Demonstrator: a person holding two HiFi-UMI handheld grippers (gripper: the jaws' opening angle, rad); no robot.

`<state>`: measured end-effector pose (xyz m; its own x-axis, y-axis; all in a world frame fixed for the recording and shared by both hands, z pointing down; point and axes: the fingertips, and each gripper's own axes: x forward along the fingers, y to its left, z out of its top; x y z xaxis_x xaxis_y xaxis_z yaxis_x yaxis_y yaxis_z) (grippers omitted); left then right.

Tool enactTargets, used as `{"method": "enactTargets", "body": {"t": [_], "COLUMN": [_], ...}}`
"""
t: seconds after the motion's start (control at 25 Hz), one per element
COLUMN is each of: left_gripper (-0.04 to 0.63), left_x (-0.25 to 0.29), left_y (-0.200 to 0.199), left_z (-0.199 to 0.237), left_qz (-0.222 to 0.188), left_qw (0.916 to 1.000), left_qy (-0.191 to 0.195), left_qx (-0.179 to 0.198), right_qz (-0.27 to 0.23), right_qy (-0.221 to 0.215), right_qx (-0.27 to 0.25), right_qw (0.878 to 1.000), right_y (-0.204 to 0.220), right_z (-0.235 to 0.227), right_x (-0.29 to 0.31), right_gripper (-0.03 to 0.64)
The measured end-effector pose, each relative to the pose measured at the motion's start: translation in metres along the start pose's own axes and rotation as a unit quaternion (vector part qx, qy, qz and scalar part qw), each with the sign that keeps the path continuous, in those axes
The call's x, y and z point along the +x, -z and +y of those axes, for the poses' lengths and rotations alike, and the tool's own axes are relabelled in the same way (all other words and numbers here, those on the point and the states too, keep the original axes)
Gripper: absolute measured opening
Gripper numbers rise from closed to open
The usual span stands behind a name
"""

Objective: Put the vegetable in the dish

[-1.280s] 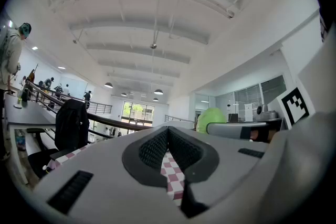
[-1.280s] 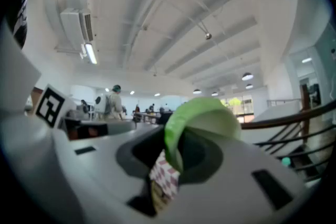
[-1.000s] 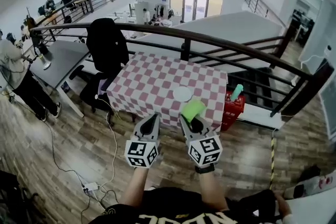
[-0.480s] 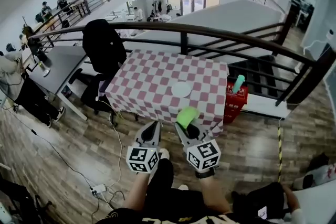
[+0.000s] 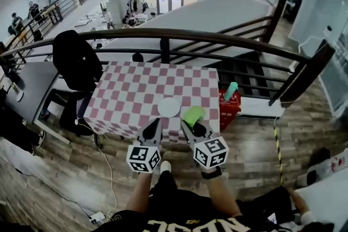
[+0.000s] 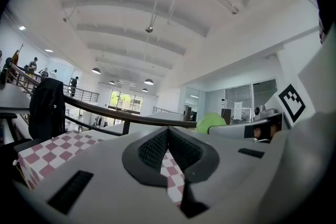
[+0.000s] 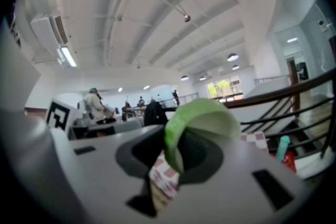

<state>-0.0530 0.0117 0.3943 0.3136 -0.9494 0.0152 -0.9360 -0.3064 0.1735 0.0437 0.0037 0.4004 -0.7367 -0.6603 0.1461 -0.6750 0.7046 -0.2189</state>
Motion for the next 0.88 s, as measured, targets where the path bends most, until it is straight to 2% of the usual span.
{"method": "enactTargets", "body": {"t": [0.16,0.32,0.48,0.64,0.88], "left_gripper": [0.02,0.02,0.021,0.021,0.021], "left_x": [0.041,0.079,0.103,0.119,0.135], "left_y": [-0.005,-0.008,0.0,0.008,0.036], "left_z": [0.018,0.061,0.107,0.134,0.148], "left_qz": [-0.011,-0.013,0.005,0.025,0.058], "left_qw": [0.9999,0.9997,0.9995,0.9991,0.9969], "left_qy": [0.007,0.005,0.002,0.012,0.031], "left_qx": [-0.009,-0.02,-0.031,-0.03,-0.044], "right_qz": [0.003,0.011,0.02,0.028,0.059], "right_qy": [0.011,0.011,0.004,-0.017,-0.011], "right_qx": [-0.006,-0.009,-0.001,0.009,0.054], "right_qw": [1.0,1.0,1.0,0.999,0.997], "right_y": [-0.013,-0.023,-0.023,-0.019,0.01], "right_z": [-0.033,-0.054,-0.06,-0.057,-0.076], "right_x": [0.025,0.078,0.13,0.159,0.173], "right_gripper": [0.087,0.087,0.087,0.087,0.087]}}
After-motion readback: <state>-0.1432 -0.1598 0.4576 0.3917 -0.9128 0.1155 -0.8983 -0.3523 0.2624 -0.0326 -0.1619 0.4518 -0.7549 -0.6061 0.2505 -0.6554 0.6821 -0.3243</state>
